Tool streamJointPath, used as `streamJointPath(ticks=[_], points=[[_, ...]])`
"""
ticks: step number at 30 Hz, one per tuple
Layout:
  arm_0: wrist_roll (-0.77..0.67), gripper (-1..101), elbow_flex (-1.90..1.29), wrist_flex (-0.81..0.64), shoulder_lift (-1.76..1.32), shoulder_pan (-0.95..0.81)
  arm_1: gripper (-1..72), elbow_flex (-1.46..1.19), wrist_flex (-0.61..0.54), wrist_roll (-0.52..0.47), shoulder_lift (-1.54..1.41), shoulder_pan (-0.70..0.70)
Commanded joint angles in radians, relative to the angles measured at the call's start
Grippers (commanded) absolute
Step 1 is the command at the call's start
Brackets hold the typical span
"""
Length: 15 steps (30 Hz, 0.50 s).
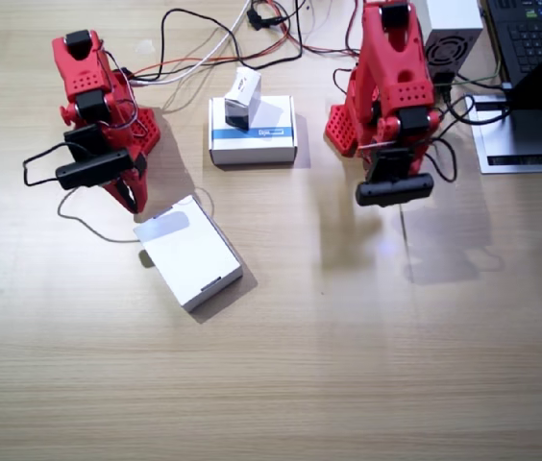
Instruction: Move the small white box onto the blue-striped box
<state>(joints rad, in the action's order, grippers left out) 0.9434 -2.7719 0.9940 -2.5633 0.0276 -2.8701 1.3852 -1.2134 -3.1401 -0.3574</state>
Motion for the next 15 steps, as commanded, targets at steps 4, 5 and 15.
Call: streamJointPath(ticks=[4,5,15], points=[[0.107,0,-0.213,0.227,-0.710,0.025,0.1,0.017,0.048,0.035,-0.026,-0.011],[0.127,0,-0.222,0.224,-0.710,0.025,0.1,0.017,0.048,0.048,-0.026,-0.014],[0.268,0,-0.267,0.215,-0.707,0.063,3.6,0.017,0.003,-0.107,-0.028,0.077]])
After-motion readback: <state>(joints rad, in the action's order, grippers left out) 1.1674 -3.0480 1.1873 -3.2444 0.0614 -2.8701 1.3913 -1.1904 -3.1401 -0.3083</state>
